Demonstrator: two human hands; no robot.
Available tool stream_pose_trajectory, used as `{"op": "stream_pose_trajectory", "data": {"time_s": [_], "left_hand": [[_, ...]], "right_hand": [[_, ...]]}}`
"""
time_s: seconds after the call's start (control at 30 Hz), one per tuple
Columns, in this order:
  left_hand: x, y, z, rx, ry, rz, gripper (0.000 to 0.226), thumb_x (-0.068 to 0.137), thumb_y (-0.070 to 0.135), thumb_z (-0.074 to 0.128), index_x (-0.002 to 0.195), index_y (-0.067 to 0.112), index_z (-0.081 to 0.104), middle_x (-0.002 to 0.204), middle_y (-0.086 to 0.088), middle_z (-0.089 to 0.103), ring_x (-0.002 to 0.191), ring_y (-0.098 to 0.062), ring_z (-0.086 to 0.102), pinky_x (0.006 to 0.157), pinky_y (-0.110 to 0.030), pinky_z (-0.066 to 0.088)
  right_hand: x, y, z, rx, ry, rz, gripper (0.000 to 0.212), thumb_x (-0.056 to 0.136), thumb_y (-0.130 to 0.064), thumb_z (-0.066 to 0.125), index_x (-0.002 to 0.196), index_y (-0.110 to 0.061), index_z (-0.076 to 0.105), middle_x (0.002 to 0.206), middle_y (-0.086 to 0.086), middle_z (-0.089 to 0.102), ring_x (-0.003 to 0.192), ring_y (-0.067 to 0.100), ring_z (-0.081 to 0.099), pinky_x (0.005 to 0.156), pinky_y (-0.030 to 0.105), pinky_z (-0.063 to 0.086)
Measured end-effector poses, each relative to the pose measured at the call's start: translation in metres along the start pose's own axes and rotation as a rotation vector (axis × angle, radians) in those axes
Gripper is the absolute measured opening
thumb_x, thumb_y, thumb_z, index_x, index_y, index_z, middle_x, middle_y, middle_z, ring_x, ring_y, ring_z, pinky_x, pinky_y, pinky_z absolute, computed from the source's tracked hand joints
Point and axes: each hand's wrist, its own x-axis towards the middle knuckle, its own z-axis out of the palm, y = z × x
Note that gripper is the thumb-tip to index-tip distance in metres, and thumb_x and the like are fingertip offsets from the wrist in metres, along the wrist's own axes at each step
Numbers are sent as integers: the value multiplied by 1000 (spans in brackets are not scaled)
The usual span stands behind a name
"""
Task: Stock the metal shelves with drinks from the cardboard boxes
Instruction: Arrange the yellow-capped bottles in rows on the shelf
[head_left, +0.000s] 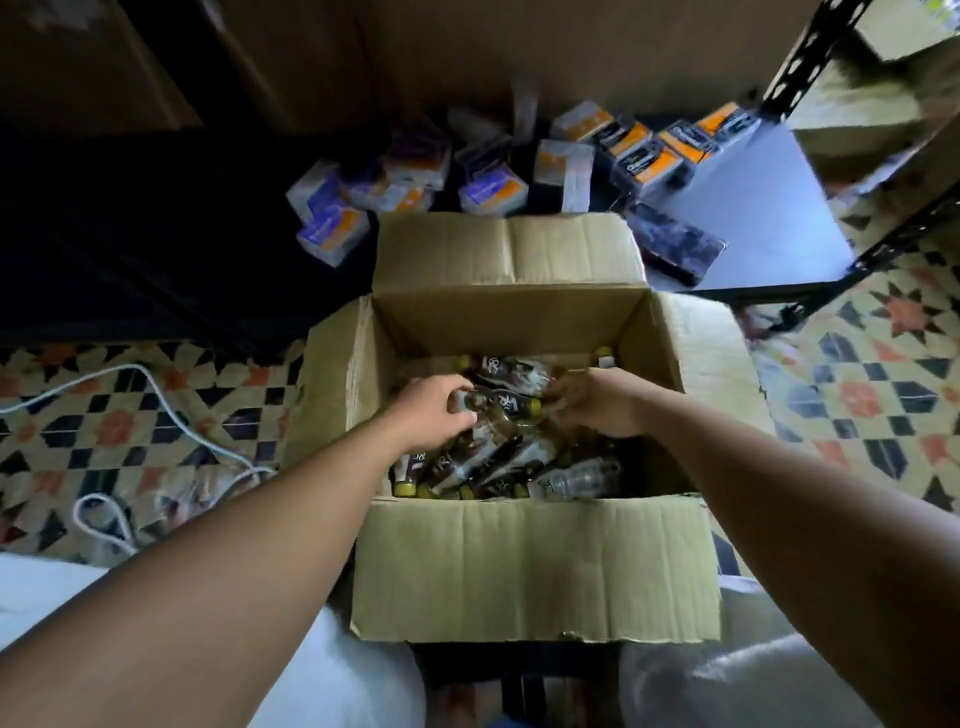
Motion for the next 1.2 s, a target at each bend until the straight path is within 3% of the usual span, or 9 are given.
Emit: {"op": "stream_pose_trajectory", "data": {"time_s": [0.1,0.2,0.4,0.63,0.77,0.9,1.0,1.13,1.2], "left_hand": [[24,0,15,26,35,40,48,95,36,64,142,28,55,140,-9,58,124,-27,56,103,-32,46],[45,-2,24,85,29,69,45,98,27,61,142,22,56,137,-10,59,126,-28,54,102,-32,43],[80,-11,23,132,-138,42,55,91,20,71,142,31,53,130,-1,65,112,-22,63,95,-35,52],[88,-28,23,43,-180,85,75,85,21,79,149,32,42,134,1,62,116,-19,61,100,-39,51],[83,-28,22,-40,-165,116,75,84,18,79,148,32,43,138,3,58,119,-16,58,102,-40,50],[66,-24,9,-113,-109,120,72,85,18,77,148,33,44,141,2,52,126,-19,53,107,-46,47],[43,-15,-9,-118,-26,102,73,86,22,78,150,26,43,150,-4,41,140,-27,42,116,-50,38],[0,7,-36,-305,69,184,61,85,11,79,139,20,53,131,-3,49,118,-15,55,102,-18,43],[-23,18,-48,-379,142,230,58,84,14,82,135,19,55,128,-1,58,116,-14,59,100,-21,45]], "right_hand": [[17,16,13,110,60,-1,35,90,-52,70,121,-37,70,109,-8,73,100,18,69,85,34,55],[35,23,21,245,152,8,34,92,-40,71,124,-32,67,114,-7,72,102,17,67,76,27,46],[76,14,28,358,199,-28,58,97,-31,70,150,-30,47,139,3,64,120,23,62,95,33,52],[103,9,30,390,95,-46,75,95,-30,72,159,-32,32,154,3,50,132,22,53,87,20,39],[84,21,32,508,150,-54,84,87,-44,76,158,-27,36,153,-4,50,140,15,47,112,30,41],[51,26,21,568,284,-74,73,93,-33,74,157,-19,40,150,-2,53,136,11,50,107,21,38],[20,20,7,555,390,-114,70,94,-33,72,157,-25,41,148,-4,55,124,11,57,97,20,41],[-20,6,-15,790,533,-183,61,95,-30,72,151,-36,48,123,-4,72,100,8,70,81,22,52],[-40,-5,-28,897,585,-236,57,96,-25,72,147,-39,52,106,1,76,87,12,75,67,26,57]]}}
